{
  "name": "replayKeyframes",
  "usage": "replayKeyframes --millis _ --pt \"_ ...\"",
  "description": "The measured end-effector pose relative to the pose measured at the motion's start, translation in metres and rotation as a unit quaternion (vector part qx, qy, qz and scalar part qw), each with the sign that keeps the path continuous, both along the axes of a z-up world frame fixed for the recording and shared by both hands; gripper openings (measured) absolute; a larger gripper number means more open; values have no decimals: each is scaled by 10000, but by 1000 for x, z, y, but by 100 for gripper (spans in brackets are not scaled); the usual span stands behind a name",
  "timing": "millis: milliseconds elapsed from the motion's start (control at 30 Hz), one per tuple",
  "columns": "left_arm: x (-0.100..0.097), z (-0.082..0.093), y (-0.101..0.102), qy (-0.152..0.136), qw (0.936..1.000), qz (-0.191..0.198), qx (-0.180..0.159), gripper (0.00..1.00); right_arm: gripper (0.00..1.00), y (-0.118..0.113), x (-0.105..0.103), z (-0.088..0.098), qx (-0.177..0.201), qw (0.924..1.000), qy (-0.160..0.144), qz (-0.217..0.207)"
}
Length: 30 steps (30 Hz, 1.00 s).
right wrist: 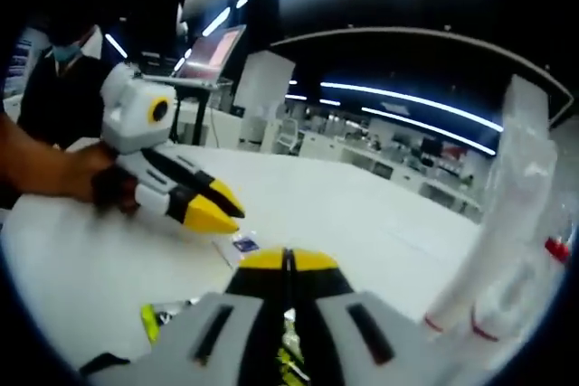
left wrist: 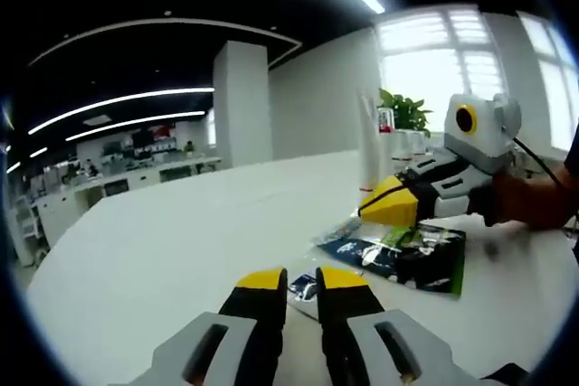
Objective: Arrange the skincare products in the storage area until every visible bottle or jar stands upright without overlapping.
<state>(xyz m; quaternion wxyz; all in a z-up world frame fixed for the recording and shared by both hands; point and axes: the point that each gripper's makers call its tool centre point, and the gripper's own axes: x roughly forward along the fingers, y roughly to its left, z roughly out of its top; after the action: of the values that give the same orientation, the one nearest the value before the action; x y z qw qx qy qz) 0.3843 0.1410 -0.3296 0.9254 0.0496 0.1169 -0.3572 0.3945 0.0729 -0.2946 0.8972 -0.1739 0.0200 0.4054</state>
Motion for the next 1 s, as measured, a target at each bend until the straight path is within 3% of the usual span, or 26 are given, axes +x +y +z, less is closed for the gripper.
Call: replayKeyframes --millis 167,300,1000 --pt "-7 -5 -3 -13 9997 -70 230 16 0 -7 0 3 88 9999 -48 -73" --pt "-12 -22 -7 -33 9949 -150 997 16 0 -13 -1 1 72 9999 -1 -76" --pt "-10 -21 -4 -33 9965 -9 835 16 0 -11 0 2 63 10000 -1 -13"
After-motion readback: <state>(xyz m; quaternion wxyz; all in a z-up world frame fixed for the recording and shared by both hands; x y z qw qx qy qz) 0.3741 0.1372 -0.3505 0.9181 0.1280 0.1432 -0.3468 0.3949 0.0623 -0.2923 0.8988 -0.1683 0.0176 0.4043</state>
